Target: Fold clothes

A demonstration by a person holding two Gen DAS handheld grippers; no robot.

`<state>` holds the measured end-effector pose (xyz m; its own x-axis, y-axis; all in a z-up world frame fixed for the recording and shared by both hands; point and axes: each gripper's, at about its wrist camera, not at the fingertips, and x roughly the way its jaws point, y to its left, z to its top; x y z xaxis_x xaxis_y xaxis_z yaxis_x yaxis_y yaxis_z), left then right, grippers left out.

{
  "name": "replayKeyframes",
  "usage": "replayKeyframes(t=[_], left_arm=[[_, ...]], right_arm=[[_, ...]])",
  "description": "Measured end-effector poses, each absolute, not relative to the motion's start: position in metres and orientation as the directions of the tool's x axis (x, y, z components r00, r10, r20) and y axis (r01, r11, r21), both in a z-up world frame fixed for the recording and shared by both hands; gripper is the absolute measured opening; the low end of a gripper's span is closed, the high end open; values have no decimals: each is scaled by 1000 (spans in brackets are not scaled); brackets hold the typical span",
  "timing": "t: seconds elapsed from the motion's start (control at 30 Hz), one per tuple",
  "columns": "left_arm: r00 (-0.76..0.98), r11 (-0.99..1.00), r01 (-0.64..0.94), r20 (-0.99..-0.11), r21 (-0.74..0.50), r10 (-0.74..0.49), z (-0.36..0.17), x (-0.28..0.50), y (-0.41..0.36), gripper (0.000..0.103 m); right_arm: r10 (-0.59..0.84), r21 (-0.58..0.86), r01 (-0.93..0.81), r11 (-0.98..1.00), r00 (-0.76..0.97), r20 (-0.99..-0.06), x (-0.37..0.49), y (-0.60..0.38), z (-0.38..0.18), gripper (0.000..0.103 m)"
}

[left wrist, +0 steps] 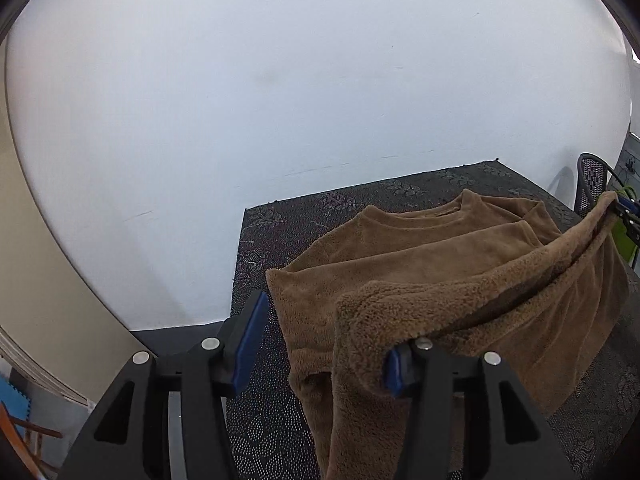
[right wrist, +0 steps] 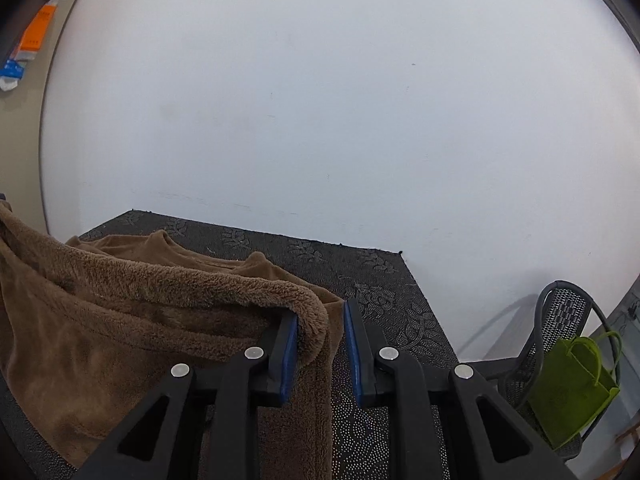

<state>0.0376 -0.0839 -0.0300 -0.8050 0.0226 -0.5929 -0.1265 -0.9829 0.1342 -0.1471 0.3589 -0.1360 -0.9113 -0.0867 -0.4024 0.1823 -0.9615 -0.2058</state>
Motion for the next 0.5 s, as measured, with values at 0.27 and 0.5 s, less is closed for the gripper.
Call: replayKeyframes(t=[0.27,0.5], left_arm=[[-806,-983,-121,-592,139,15,-26,-1,-82,59],[-805,-981,-104,-592,165,-15,-22,-46,-81,62]], right_arm=[[-77,-216,176,-960,-913,-401,-180,354,-130,21],[-77,-191,165,-967,-913,-402,-219,347,-121,21]])
